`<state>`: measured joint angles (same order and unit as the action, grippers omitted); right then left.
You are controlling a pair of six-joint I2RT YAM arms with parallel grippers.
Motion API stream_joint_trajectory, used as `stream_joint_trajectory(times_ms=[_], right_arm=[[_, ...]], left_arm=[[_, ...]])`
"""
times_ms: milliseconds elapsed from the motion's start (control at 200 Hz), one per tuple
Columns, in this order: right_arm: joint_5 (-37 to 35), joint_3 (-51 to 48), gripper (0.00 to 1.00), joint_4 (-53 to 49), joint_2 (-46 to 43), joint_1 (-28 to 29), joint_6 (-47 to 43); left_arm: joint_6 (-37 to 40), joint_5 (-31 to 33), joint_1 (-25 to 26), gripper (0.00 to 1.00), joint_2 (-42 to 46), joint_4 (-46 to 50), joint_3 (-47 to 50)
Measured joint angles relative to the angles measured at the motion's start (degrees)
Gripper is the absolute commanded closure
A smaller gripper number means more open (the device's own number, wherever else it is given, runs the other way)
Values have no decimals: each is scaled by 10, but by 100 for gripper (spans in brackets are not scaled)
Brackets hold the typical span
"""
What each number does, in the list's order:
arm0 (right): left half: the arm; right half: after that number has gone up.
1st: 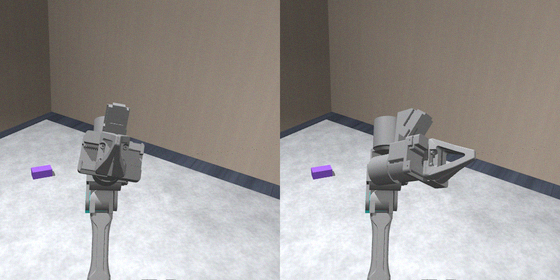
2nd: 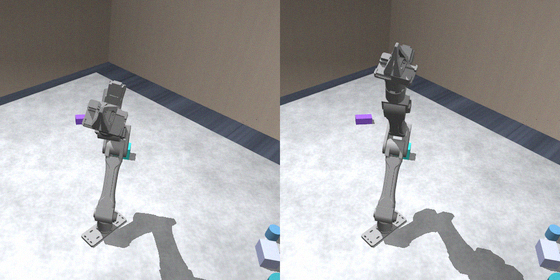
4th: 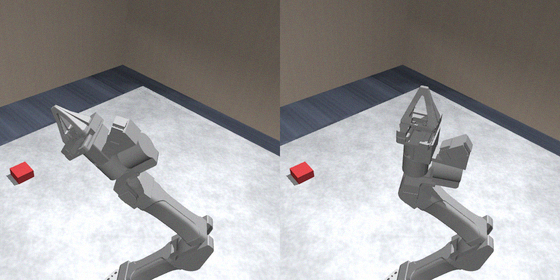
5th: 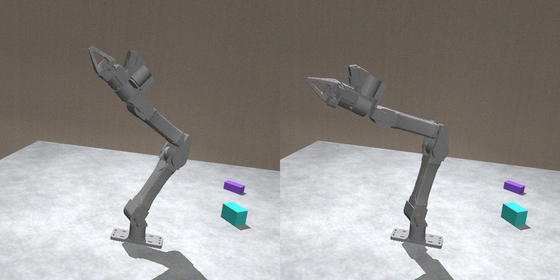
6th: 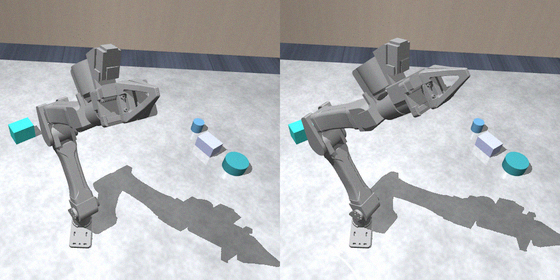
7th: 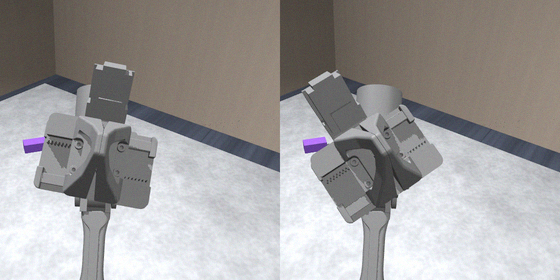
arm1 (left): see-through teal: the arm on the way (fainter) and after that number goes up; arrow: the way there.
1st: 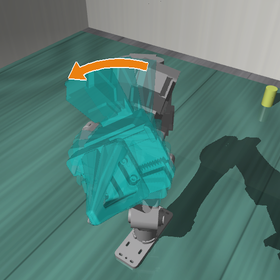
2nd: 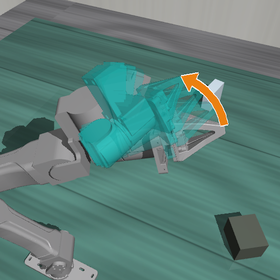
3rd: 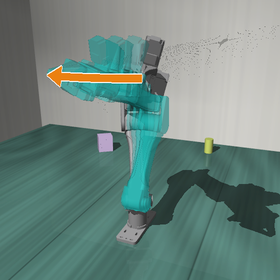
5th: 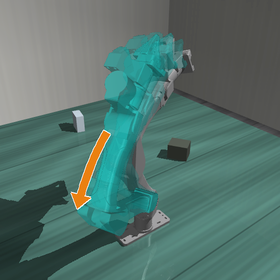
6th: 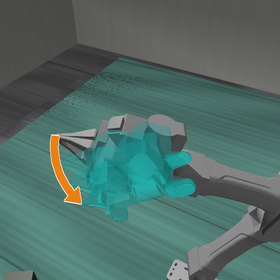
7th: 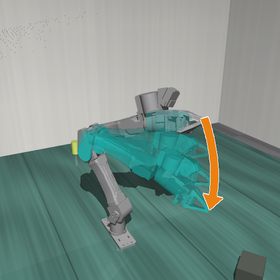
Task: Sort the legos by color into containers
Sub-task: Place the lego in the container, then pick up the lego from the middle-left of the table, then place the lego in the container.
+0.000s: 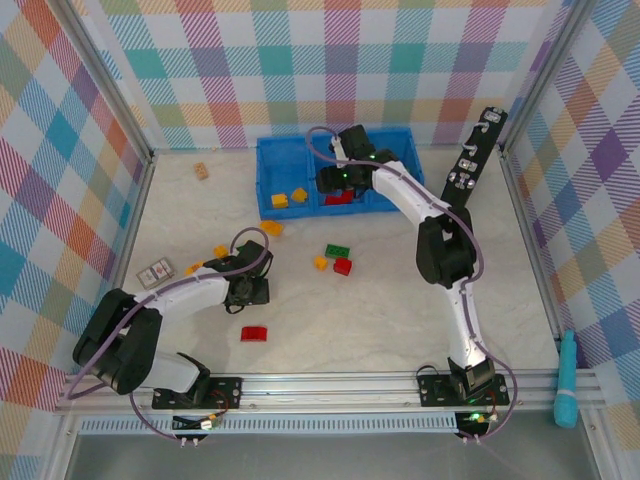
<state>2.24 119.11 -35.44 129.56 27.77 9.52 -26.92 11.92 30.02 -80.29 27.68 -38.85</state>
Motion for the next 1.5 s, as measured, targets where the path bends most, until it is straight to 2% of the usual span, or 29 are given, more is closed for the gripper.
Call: stream_joint_trajectory(times_ms=[190, 355, 610, 780, 1025, 1195, 1500], right_arm=[[0, -42, 24, -1, -79, 0, -11], [-3, -116, 24, 10, -162, 0, -17], [-21, -247, 23, 18, -252, 0, -25], [-20, -351, 23, 31, -300, 0, -9], [23, -473, 21, 74, -315, 1, 66], [38, -518, 17, 109, -315, 17, 117], [38, -559, 15, 170, -304, 60, 185]], left_arm=[[-7, -7, 3, 60, -19, -13, -1], [-11, -7, 3, 72, -25, -12, -6], [-20, -15, 16, 78, -25, 8, -21], [-15, -24, 33, 79, -15, 54, -118], [27, -23, 33, 80, -21, 41, -302], [52, -29, 33, 81, -90, -25, -388], [58, -61, 33, 82, -308, -168, -528]])
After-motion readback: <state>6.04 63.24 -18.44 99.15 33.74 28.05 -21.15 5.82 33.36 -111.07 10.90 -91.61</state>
